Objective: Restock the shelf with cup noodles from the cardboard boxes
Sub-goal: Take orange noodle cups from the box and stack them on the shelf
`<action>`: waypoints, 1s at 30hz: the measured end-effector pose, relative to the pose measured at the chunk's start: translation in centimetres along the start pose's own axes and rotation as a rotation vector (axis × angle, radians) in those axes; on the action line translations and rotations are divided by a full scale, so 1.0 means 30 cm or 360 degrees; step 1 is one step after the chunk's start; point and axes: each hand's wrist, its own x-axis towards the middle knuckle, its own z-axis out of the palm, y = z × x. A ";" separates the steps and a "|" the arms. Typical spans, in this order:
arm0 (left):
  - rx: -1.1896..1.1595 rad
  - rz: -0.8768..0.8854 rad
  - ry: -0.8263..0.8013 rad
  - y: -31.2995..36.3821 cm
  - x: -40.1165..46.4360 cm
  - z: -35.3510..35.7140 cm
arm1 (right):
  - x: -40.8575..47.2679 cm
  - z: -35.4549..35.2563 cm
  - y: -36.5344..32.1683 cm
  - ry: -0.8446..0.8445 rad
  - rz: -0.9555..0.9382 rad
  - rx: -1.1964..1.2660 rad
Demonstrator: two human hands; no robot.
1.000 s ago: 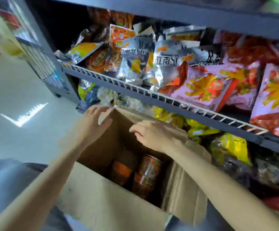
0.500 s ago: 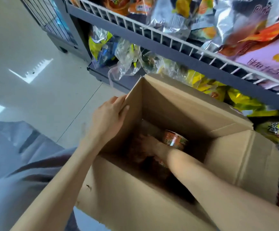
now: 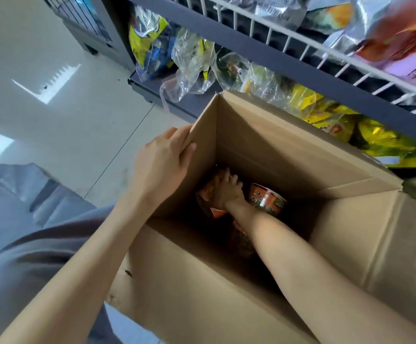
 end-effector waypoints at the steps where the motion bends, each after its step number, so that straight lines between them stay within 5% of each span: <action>1: 0.0016 -0.0006 -0.0010 -0.003 0.000 -0.001 | -0.022 -0.024 -0.007 0.0025 -0.0022 0.0060; 7: -0.0054 -0.0207 0.0016 0.031 -0.004 -0.027 | -0.355 -0.293 0.018 0.0352 -0.0214 0.0254; 11: -0.0128 -0.0311 0.0161 0.107 -0.033 -0.118 | -0.677 -0.528 0.108 0.0676 -0.0486 0.0757; 15: -0.1027 -0.0493 -0.0313 0.239 0.003 -0.303 | -0.922 -0.672 0.208 0.1205 -0.0723 0.1060; 20: -0.1909 -0.0108 -0.0930 0.393 0.098 -0.476 | -1.056 -0.816 0.276 0.1733 -0.1030 0.0889; 25: -0.1905 0.0240 -0.0258 0.570 0.172 -0.542 | -1.122 -0.956 0.415 0.2164 -0.0866 0.0199; 30: -0.1839 0.0830 0.0230 0.811 0.193 -0.602 | -1.278 -0.997 0.496 0.2313 -0.0783 0.0482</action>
